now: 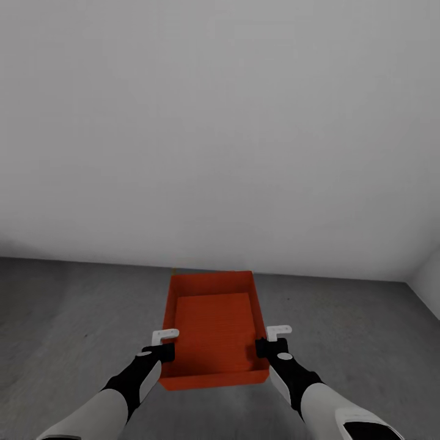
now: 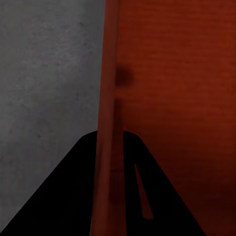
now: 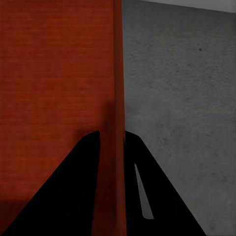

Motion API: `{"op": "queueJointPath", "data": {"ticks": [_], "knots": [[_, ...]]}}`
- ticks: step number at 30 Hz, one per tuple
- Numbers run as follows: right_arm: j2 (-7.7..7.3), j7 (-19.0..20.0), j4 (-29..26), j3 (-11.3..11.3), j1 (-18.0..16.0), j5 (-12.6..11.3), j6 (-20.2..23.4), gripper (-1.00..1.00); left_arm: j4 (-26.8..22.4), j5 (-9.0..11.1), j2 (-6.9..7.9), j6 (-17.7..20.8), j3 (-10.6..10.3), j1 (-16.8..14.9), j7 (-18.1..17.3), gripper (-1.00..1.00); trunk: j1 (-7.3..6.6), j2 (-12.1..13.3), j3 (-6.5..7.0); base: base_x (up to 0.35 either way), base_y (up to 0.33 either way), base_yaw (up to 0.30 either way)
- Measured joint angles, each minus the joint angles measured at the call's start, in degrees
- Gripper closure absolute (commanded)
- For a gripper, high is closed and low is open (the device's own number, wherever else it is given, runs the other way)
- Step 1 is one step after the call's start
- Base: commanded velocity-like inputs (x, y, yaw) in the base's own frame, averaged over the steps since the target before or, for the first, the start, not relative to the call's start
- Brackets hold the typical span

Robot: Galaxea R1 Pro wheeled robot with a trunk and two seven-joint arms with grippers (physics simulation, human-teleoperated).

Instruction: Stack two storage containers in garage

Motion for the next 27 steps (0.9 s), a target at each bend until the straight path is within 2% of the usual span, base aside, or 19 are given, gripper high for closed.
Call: {"op": "queueJointPath", "data": {"ticks": [27], "knots": [[0.00,0.1,0.0,-0.1,0.0,0.0,-0.1,1.00,-0.2,0.0,0.01,0.2,-0.2,0.0,0.1,1.00,0.00,0.0,-2.48,0.000,0.000,0.000]]}}
